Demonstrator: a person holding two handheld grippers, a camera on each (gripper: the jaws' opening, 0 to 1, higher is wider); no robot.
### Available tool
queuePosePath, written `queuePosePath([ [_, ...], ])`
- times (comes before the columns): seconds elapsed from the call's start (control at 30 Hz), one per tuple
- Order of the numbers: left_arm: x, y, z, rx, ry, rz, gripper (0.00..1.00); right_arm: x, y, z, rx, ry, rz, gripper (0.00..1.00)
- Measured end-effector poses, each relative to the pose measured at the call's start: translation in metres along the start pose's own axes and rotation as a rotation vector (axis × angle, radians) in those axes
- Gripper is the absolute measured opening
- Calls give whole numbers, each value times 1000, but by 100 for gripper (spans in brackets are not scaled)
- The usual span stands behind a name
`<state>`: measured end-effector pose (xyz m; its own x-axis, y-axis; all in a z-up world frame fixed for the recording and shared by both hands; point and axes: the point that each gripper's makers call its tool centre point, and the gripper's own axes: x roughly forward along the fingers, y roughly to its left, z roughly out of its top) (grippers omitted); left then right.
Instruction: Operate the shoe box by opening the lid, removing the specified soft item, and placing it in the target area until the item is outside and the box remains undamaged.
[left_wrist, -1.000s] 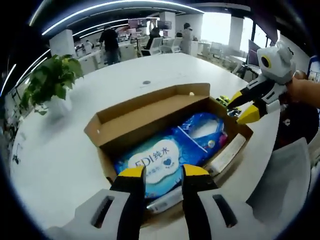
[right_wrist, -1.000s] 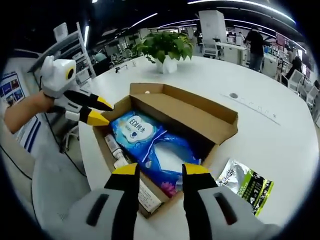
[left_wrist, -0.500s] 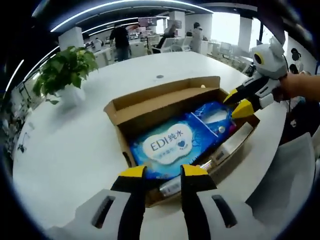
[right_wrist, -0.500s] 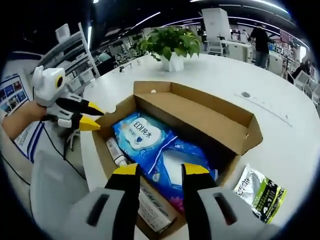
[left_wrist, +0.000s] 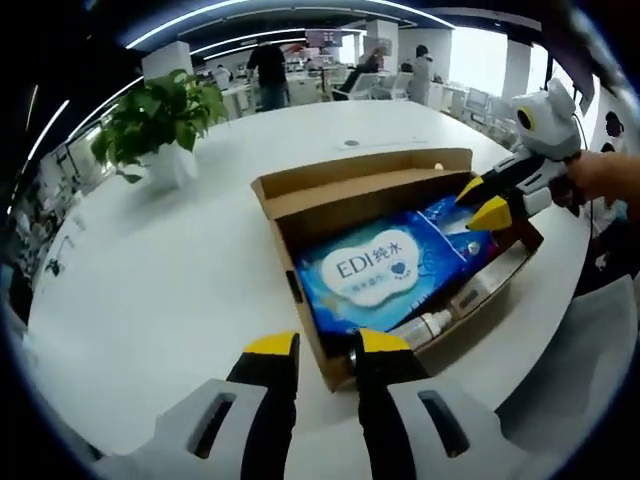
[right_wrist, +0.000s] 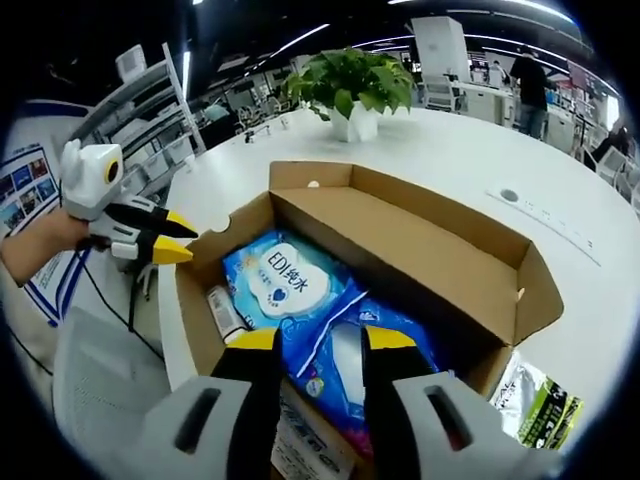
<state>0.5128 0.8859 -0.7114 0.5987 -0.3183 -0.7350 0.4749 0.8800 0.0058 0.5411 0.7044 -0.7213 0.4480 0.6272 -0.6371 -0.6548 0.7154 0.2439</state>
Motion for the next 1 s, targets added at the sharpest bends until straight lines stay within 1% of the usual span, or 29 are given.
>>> queuePosePath([
  [0.2,6,4,-11,-68,21,-4,14,11,0,3,-6,5,8,28],
  [0.27,7,5,-13,-81,16,-5,14,14,0,5,-6,5,12,28],
  [0.3,8,6,-12,-92,7,-4,14,17,0,6,-7,6,14,28],
  [0.43,9,6,-12,-124,4,-9,10,26,1,4,-11,27,22,27],
  [0.5,9,4,-12,-142,4,-22,7,31,1,3,-10,34,23,27],
  [0.7,11,3,-13,-159,4,-25,7,37,-3,-2,11,75,2,25],
  [0.73,11,3,-13,-161,3,-26,7,37,-5,-3,25,80,-3,25],
  [0.87,10,2,-12,-166,0,-25,6,36,-8,-5,81,88,-14,22],
  [0.93,10,2,-12,-170,-2,-24,6,36,-8,-6,86,83,-14,22],
  [1.0,10,2,-12,-170,-3,-22,6,38,-3,-3,74,71,6,21],
])
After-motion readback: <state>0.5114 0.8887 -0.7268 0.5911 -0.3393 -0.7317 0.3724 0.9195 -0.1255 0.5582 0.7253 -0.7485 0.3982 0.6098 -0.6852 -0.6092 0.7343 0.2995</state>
